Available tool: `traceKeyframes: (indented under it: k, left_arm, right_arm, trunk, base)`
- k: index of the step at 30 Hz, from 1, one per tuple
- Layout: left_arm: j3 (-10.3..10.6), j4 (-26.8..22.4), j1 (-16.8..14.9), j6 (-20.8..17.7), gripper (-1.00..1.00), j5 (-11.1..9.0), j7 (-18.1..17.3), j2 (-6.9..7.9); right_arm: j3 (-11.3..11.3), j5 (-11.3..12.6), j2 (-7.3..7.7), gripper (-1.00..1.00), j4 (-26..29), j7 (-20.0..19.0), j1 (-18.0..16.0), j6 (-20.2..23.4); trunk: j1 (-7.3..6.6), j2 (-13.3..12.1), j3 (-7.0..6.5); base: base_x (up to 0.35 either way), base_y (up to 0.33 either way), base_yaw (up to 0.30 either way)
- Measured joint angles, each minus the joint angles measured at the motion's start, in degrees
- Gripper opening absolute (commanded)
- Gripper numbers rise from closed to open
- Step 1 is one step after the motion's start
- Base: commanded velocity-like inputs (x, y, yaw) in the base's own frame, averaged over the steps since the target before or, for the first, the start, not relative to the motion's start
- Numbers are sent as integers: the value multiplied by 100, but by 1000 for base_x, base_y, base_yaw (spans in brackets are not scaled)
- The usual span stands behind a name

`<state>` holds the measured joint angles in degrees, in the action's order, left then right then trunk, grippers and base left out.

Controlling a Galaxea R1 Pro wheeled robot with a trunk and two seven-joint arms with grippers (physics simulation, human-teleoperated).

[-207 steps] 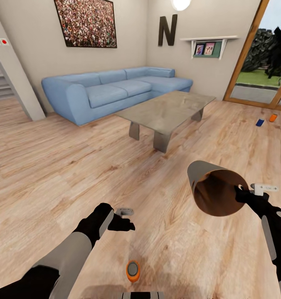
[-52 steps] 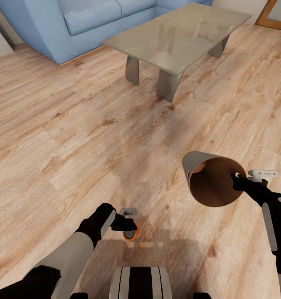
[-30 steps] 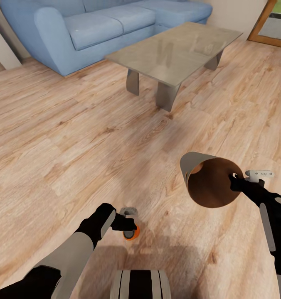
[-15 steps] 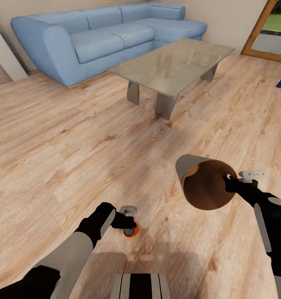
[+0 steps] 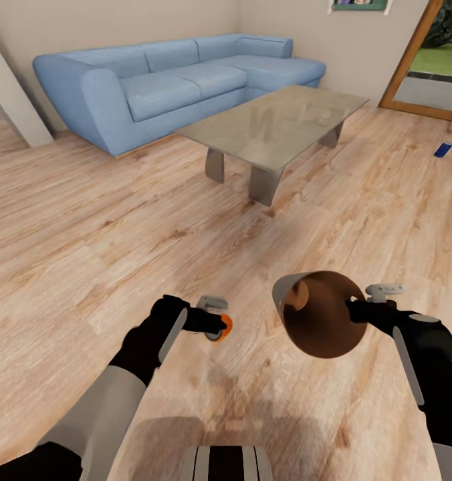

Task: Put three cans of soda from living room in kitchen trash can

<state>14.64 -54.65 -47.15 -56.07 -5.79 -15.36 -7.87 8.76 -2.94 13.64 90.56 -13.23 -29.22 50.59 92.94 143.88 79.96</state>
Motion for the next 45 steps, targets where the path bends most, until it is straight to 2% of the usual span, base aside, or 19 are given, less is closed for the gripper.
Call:
traceKeyframes:
  k: [4,6,8,10,12,14,15,16,18,19,25,38,43,45]
  left_arm:
    - [-2,-509,10,-355,-100,-2,-13,71]
    - [-8,-765,13,-362,-100,1,-143,197]
    - [-14,-877,14,-357,-100,28,-559,402]
    - [-14,-891,15,-356,-100,23,-778,505]
    - [-15,-911,15,-353,-100,29,-1170,675]
    - [-25,-936,15,-356,-100,8,-1702,889]
    - [-24,-938,15,-355,-100,7,-1836,944]
    - [-24,-945,15,-353,-100,-7,-2070,1038]
    - [-24,-953,16,-350,-100,-10,-2292,1121]
    - [-24,-960,16,-350,-100,-32,-2606,1202]
    - [-25,-1105,11,-350,-100,-32,-3193,1279]
    - [27,-1267,8,-349,-100,-7,-3307,1282]
    - [37,-1873,40,-349,-100,-17,-3319,1288]
    - [38,-1956,64,-348,-100,1,-3322,1289]
  right_arm:
    - [-23,-278,-9,-100,0,14,-6,46]
    - [-53,-351,-10,-100,1,11,-8,66]
    - [-72,-349,-5,-100,0,9,-2,80]
    - [-80,-378,-6,-100,0,10,2,79]
    - [-159,-420,-8,-100,0,10,6,110]
    - [-281,-354,-6,-100,-14,6,5,355]
    - [-300,-306,-4,-100,-1,6,1,438]
    - [-326,-317,0,-100,1,7,-5,574]
    - [-341,-422,0,-100,5,12,-11,663]
    - [-356,-467,-4,-100,2,11,-13,753]
    - [-453,-392,-10,-100,5,11,-24,916]
    - [-487,-382,-7,-100,8,3,-35,914]
    - [-488,-371,2,-100,-3,3,-37,914]
    - [-490,-365,-1,-100,-7,3,-36,914]
  trunk:
    - [-10,-5,-89]
    - [-15,-8,-133]
    - [-20,-11,-177]
    - [-25,-14,-222]
    - [-30,-16,-266]
    - [-36,-19,-310]
    - [-38,-20,-332]
    - [-41,-22,-354]
    - [-46,-24,-399]
    - [-48,-26,-421]
    - [-64,-34,-554]
    - [-98,-51,-885]
    - [-111,-58,-1040]
    - [-116,-60,-1103]
  base:
    - [0,0,0]
    - [0,0,0]
    - [0,0,0]
    - [0,0,0]
    - [0,0,0]
    - [0,0,0]
    - [0,0,0]
    - [0,0,0]
    - [0,0,0]
    - [0,0,0]
    - [0,0,0]
    - [0,0,0]
    - [0,0,0]
    - [0,0,0]
